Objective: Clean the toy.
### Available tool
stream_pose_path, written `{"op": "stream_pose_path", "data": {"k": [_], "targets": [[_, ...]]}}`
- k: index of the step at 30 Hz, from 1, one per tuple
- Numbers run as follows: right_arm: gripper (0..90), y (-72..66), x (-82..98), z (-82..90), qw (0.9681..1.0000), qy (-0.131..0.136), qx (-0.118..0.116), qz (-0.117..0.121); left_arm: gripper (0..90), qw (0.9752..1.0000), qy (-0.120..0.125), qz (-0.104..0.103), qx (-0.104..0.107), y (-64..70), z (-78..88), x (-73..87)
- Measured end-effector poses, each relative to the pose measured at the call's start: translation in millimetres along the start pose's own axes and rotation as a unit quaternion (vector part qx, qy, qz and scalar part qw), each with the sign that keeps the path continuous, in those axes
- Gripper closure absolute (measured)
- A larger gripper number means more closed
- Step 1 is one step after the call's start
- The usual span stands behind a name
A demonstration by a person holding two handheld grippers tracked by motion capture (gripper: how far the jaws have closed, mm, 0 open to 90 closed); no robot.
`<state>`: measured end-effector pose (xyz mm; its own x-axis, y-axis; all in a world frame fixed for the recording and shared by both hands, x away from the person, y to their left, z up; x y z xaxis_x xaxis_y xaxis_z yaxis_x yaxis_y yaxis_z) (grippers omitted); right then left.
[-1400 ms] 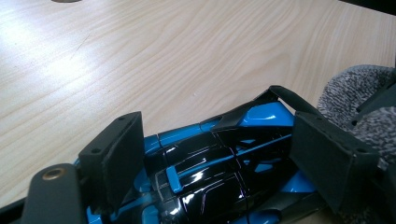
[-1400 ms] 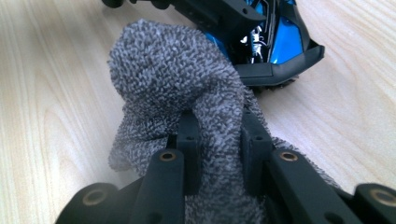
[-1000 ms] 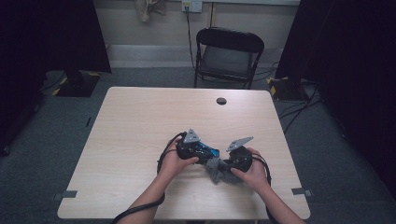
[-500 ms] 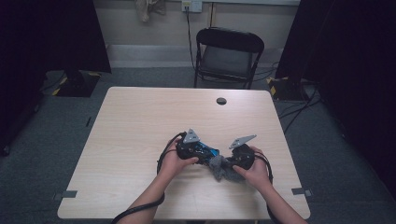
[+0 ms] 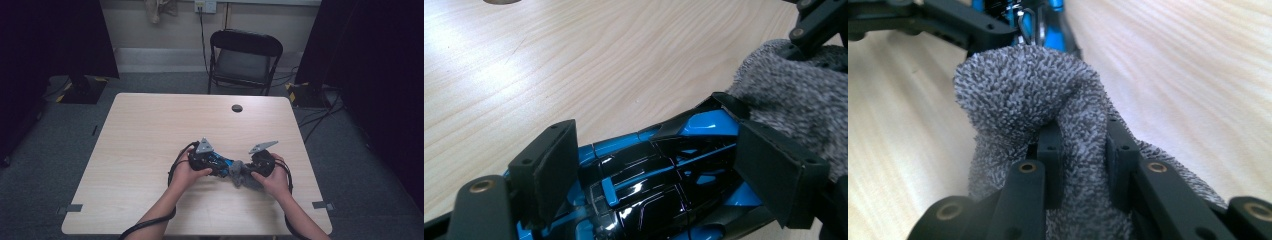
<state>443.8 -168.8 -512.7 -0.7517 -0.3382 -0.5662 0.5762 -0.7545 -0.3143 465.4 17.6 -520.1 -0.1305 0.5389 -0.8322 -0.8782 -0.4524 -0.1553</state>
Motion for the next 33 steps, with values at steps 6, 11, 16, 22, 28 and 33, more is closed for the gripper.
{"op": "stream_pose_path", "data": {"k": [6,11,16,22,28,33], "targets": [[74.2,3.9,-3.9,-0.8,1.0,0.001,0.009,-0.003,18.2,1.0,0.001,0.0,0.0,-0.1,0.0,0.2],[74.1,6.1,-5.9,-1.8,0.9998,0.009,0.017,-0.004,18.1,1.0,0.002,-0.002,0.0,-0.3,0.2,0.6],[74.1,7.8,-9.5,-3.4,0.9996,0.01,0.025,-0.006,18.1,1.0,0.003,-0.001,0.0,-0.4,0.3,0.7],[74.0,11.0,-14.7,-5.2,0.9993,0.013,0.033,-0.009,18.1,1.0,0.006,0.001,-0.001,-0.3,0.3,1.2],[74.0,18.2,-21.6,-7.3,0.9988,0.02,0.04,-0.022,18.1,1.0,0.007,0.001,-0.001,-0.4,0.3,1.3],[73.7,21.1,-26.3,-9.1,0.9984,0.023,0.044,-0.027,18.1,1.0,0.009,0.0,-0.002,-0.3,0.4,1.7]]}}
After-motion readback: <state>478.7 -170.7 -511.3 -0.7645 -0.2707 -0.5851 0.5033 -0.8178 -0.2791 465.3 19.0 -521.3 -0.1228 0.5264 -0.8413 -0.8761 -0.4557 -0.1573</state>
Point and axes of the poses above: each handheld gripper's, and its own axes: z roughly backward along the jaws, x roughly out of its underside, y roughly to its right, the point moved 5 cm from there along -z, roughly forward along the jaws, and after that the axes turned 15 degrees about -z, right-handed, at the moved point
